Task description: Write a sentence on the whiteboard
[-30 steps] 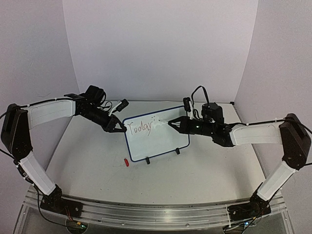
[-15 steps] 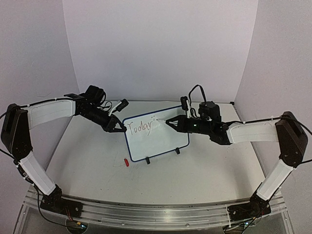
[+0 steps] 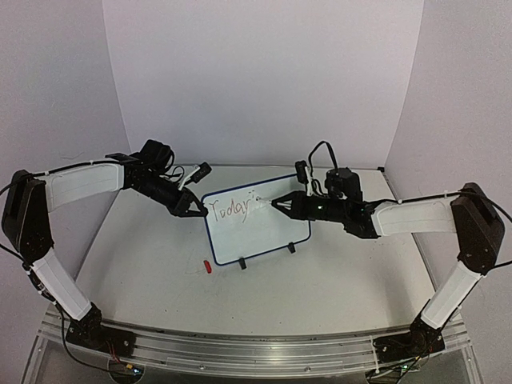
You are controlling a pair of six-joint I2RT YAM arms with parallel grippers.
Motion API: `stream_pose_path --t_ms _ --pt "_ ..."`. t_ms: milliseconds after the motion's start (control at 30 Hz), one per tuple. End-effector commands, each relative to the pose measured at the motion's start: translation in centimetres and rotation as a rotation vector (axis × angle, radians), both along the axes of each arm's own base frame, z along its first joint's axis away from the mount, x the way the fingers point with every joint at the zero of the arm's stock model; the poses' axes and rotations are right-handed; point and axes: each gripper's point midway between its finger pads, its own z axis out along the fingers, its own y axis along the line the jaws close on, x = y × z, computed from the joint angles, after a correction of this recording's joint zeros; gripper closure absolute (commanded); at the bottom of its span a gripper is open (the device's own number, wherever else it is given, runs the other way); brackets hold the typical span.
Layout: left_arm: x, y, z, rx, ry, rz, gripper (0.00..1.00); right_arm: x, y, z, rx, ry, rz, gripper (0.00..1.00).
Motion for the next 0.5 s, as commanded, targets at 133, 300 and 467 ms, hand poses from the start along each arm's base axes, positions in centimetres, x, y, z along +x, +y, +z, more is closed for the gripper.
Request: stream_pose_path --t_ms 133,300,467 --pt "1.1 0.6 -1.3 0.084 -0.041 0.019 1.0 0.1 -0.9 -0.9 -0.041 0.003 -0.034 1.0" --pt "1.2 0.6 -1.2 0.084 -0.043 0.02 1.0 0.4 -1.7 -0.7 -0.053 -0.009 -0.078 1.0" --pt "1.1 0.6 -1.2 0.082 -0.043 0.019 1.0 0.3 -2.2 -0.7 -0.069 -0.011 -0.093 1.0"
